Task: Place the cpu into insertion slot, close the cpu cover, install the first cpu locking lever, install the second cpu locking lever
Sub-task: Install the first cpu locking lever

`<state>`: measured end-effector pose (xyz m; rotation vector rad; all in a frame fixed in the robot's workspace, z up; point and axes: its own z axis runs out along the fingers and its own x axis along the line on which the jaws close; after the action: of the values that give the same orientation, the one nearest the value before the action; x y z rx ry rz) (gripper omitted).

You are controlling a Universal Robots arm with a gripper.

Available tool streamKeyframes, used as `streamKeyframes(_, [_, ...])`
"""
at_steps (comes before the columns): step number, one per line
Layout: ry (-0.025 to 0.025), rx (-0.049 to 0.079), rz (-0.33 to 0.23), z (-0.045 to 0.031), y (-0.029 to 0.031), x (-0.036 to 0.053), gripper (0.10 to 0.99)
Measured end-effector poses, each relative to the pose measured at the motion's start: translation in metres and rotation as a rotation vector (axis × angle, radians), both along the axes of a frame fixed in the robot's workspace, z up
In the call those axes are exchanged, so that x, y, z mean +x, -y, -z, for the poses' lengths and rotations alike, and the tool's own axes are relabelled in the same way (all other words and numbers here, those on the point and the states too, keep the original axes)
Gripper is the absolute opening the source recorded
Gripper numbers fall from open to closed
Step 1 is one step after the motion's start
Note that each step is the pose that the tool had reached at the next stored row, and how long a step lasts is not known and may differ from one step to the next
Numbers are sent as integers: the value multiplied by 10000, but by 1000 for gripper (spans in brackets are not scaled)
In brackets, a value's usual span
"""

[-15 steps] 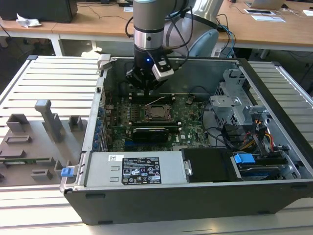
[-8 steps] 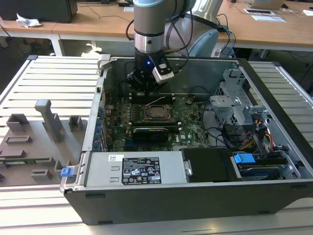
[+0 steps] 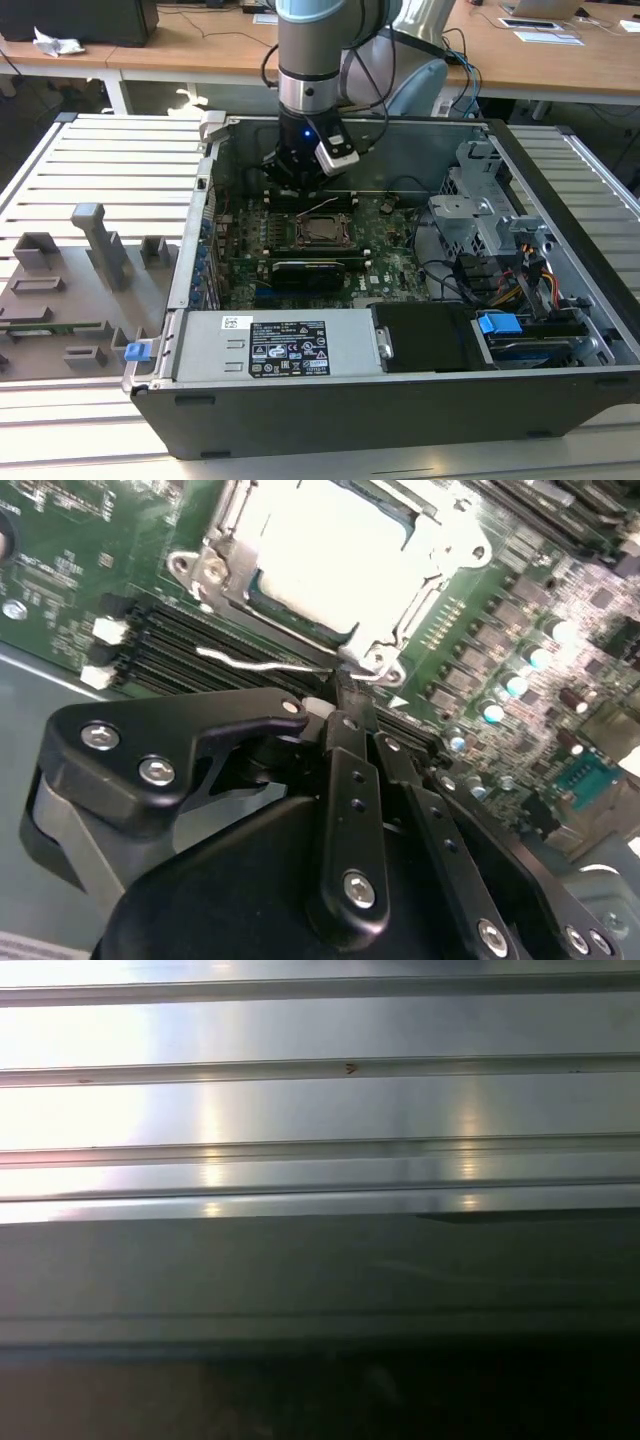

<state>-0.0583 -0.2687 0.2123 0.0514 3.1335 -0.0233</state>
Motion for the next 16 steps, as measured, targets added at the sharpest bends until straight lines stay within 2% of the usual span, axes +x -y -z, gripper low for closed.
streamKeyframes(3, [-28, 0, 0, 14, -5, 127, 106])
streamKeyframes(11, [-86, -1, -1, 40, -6, 325, 106])
streamKeyframes(16, [-99, 0, -1, 60, -5, 370, 106])
